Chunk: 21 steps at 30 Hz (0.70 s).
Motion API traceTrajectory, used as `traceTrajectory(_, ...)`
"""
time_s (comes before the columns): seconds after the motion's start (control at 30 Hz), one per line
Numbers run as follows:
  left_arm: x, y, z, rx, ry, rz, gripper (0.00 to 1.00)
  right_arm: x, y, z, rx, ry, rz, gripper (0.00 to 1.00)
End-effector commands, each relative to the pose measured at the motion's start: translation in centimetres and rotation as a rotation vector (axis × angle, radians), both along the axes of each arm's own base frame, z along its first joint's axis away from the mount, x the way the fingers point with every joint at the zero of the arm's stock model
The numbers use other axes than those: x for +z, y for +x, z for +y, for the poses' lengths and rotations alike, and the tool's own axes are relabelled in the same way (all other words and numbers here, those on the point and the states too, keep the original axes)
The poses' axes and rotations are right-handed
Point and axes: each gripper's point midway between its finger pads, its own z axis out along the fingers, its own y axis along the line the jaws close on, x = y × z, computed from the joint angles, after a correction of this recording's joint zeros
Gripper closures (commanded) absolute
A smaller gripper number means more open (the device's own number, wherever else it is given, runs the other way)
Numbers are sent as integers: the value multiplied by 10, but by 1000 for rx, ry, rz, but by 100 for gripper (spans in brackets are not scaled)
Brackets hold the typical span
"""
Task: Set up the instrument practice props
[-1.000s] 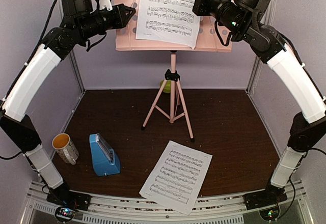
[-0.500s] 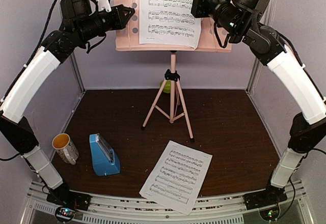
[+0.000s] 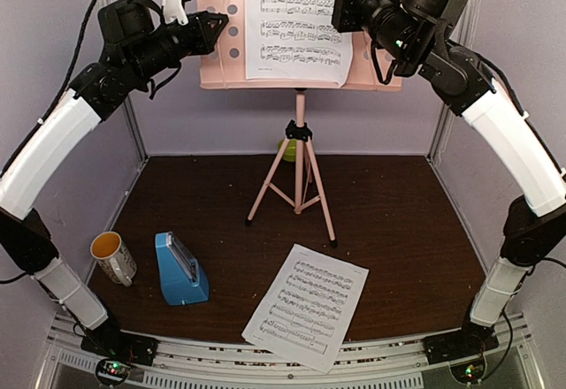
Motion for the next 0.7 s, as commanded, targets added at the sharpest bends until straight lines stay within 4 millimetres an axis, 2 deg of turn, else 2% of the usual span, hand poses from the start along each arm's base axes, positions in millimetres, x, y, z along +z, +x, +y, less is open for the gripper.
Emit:
traceTrajectory(0.0,36,-14,20,35,-60,-134,100,13,-7,-16,-44,32,-24,100)
traceTrajectory(0.4,41,-21,9,-12,-61,-230,100,18,-6,-21,-109,6,-40,100)
traceTrajectory(0.67,40,-27,1,-43,-44,-275,100,21,-8,-6,-84,-3,-72,100)
